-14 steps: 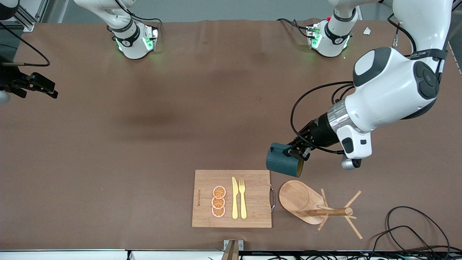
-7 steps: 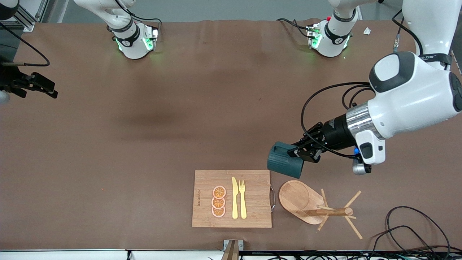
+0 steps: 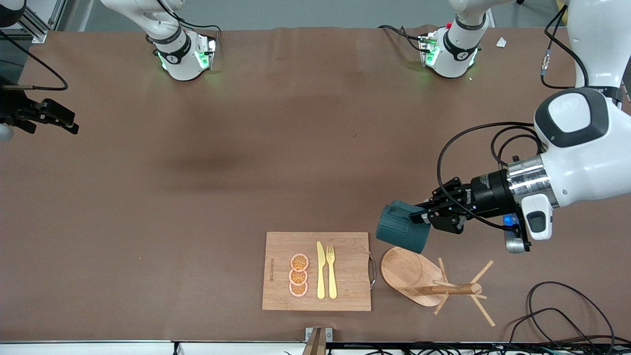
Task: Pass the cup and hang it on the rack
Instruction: 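Hook the cup handle onto a rack peg with the left gripper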
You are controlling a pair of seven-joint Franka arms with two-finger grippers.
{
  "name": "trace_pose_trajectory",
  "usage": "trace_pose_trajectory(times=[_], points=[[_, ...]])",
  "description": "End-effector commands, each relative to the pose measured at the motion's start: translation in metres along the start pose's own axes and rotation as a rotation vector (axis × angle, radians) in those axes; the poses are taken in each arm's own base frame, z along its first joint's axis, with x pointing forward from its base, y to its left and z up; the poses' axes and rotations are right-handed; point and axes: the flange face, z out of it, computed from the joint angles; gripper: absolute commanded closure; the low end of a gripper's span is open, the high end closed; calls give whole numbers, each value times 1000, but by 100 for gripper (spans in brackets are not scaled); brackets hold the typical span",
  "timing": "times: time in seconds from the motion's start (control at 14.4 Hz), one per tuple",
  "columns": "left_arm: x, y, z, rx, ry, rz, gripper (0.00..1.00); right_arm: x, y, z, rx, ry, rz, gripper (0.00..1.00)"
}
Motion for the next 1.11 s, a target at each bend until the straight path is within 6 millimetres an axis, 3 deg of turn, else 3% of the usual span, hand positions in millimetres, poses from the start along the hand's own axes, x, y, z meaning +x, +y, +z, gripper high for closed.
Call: trace_pose_trajectory(times=[0.0, 0.07, 0.21, 0.28, 0.55, 1.04], points=[[24, -5, 1, -49, -74, 30, 100, -10, 3, -3, 7, 5, -11, 0], [34, -8, 3, -65, -99, 43, 100, -10, 1, -4, 7, 7, -14, 0], [68, -17, -13, -137, -144, 54, 100, -10, 1, -4, 8, 7, -14, 0], [76, -19, -17, -166, -168, 43, 100, -10, 2, -3, 7, 7, -13, 0], [111, -31, -7, -208, -189, -4, 100, -9, 2, -4, 6, 12, -13, 0], [146, -40, 6, -296, -199, -90, 100, -10, 6, -3, 8, 7, -22, 0]])
